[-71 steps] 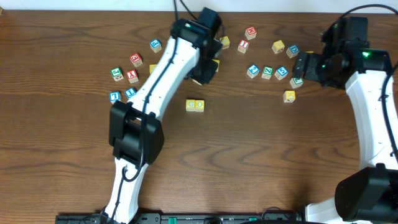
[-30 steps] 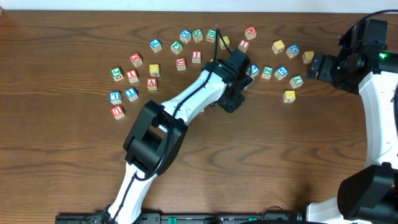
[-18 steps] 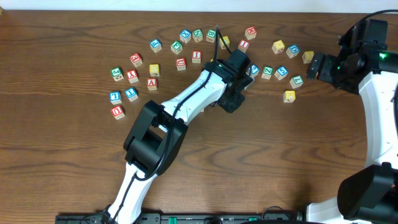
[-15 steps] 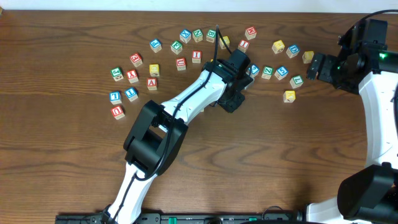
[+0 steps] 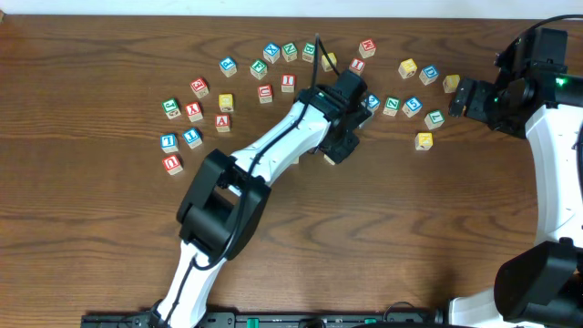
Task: Spell out CORL
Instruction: 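Retract the left arm and move the right gripper to the R block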
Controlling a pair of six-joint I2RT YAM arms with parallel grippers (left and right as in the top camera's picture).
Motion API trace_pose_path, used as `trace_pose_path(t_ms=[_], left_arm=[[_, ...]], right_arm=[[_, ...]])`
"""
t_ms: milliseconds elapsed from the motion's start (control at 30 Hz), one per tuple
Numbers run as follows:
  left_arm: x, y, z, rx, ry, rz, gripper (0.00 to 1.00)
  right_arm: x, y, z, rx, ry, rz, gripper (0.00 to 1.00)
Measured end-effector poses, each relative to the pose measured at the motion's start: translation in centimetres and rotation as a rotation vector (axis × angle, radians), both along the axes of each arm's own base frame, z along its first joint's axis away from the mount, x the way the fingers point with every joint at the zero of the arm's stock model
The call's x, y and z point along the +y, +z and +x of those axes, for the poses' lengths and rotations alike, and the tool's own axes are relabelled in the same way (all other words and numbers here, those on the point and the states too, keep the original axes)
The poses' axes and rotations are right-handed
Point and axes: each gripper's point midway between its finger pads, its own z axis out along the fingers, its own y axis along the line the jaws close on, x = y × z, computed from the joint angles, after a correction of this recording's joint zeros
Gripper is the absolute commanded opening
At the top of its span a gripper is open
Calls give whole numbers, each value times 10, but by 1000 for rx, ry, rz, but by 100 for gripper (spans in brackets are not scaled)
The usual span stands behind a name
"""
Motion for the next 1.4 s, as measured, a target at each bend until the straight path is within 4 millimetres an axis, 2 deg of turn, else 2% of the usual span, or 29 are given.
trace_pose_path(t_ms=[167, 267, 367, 500, 667, 733, 867, 1000, 1067, 1233, 1300, 1400], left_arm=[[13, 45, 16, -72, 52, -55, 45], [38, 71, 35, -114, 155, -79, 45], [76, 98, 53, -149, 266, -93, 45], [129, 138, 69, -217, 393, -113, 45], [189, 190, 77, -304, 552, -166, 45], [216, 202, 79, -322, 629, -176, 45], [264, 199, 78, -288, 775, -162, 45], [302, 192, 73, -247, 884, -136, 45], [309, 190, 71, -237, 904, -130, 45], [310, 189, 69, -225, 913, -127, 45], [310, 188, 68, -222, 914, -127, 45], [310, 188, 68, -220, 915, -127, 45]], right_arm=[[1, -1, -2, 10, 1, 3, 99], [4, -1, -2, 9, 29, 8, 99], [15, 0, -1, -2, 113, 32, 99], [41, 1, 1, -17, 263, 53, 99], [105, 1, -1, -36, 571, 27, 99], [135, -2, 1, -51, 688, 9, 99], [181, -16, 6, -64, 838, -29, 99], [216, -50, 8, -13, 936, -86, 98], [230, -72, 5, 37, 977, -113, 97], [253, -114, -5, 128, 1048, -147, 80], [257, -126, -9, 157, 1063, -154, 75], [260, -137, -12, 185, 1071, -157, 73]])
